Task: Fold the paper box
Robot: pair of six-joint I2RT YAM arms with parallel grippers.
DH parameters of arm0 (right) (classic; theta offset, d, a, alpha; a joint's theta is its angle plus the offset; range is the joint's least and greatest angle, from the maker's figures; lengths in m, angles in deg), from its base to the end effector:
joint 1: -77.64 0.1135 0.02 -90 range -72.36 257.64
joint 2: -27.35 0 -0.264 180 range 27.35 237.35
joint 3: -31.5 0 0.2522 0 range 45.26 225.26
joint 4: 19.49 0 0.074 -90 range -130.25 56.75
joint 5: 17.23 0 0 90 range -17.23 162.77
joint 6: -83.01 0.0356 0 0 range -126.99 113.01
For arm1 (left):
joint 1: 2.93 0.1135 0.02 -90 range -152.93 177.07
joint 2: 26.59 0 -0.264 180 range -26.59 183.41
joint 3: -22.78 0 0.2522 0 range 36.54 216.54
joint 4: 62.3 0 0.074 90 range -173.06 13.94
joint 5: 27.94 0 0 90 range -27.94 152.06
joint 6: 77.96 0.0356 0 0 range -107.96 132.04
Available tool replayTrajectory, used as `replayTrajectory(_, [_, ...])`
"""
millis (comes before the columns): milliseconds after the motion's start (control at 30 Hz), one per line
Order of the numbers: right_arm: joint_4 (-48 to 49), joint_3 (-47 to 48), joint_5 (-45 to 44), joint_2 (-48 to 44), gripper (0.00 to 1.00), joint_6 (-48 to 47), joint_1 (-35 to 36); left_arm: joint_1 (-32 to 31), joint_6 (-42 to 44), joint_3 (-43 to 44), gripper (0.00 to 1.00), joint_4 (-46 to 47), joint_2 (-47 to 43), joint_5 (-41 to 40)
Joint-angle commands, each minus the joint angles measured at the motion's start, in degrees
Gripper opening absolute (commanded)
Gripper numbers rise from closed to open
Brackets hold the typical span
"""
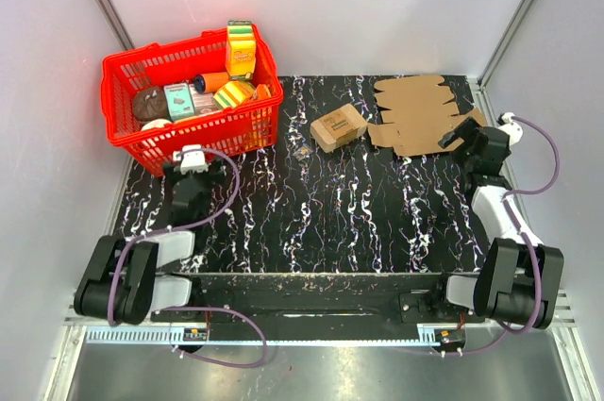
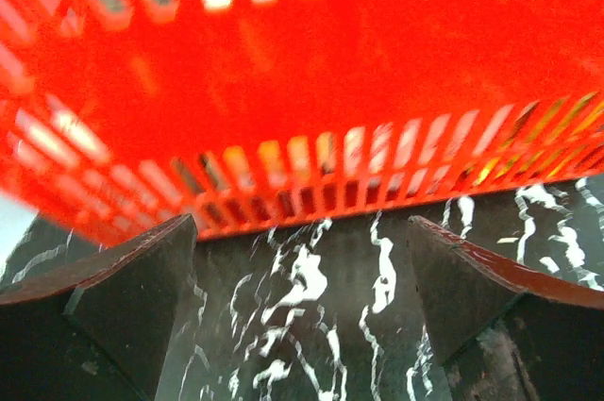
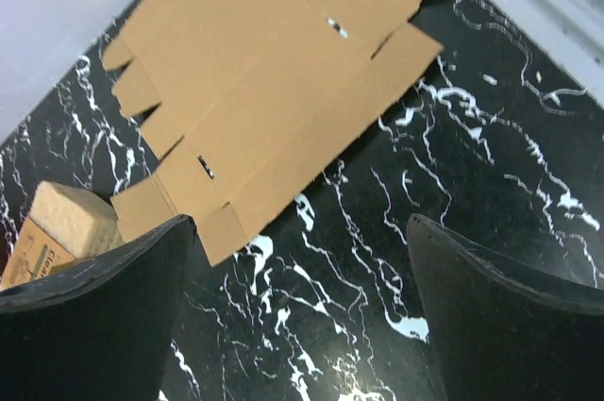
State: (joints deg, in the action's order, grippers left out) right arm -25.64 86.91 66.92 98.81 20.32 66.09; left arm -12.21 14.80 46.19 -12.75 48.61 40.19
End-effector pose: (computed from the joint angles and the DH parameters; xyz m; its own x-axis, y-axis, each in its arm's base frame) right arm 0.2733 -0.0596 0.2527 -0.1951 0.5057 -0.8403 0.4290 0.8145 0.3906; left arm 0.2148 -0.0217 0.1664 -0.0490 0.0533 -0.9974 -0.2156 0.9745 0.0627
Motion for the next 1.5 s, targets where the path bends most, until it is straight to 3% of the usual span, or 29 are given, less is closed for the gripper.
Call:
replayTrajectory(0, [-3.22, 3.61, 2.86, 1.13, 1.00, 2.04, 0.13, -0.82, 3.04, 10.46, 0.99, -19.59, -8.56, 8.42])
replayTrajectory(167, [-5.77, 3.44, 3.91, 1.75, 1.00, 3.98, 0.13, -1.79, -5.31, 19.69, 0.99, -40.14, -14.46, 10.35])
replayTrajectory(300, [-7.26, 3.26, 7.32, 2.54, 0.99, 7.57, -1.36, -4.43, -10.91, 24.52, 0.99, -50.97, -18.67, 2.81])
replayTrajectory(433, [-9.72, 3.18, 12.87, 4.12, 1.00, 12.05, -3.91, -4.34, -14.18, 29.98, 0.99, -61.88, -21.49, -2.12])
replayTrajectory(633, [-9.64, 2.91, 21.48, 9.04, 0.99, 17.86, -8.39, -3.99, -13.76, 37.01, 0.99, -73.93, -24.22, -0.64])
replayTrajectory(933, [-3.76, 5.55, 27.29, 19.76, 0.91, 20.50, -8.93, -3.99, -10.32, 35.61, 0.99, -77.37, -26.59, 11.84])
replayTrajectory(1467, [1.78, 9.59, 25.97, 32.07, 0.78, 24.63, -8.93, -3.99, -11.91, 34.47, 0.99, -76.84, -28.27, 18.09])
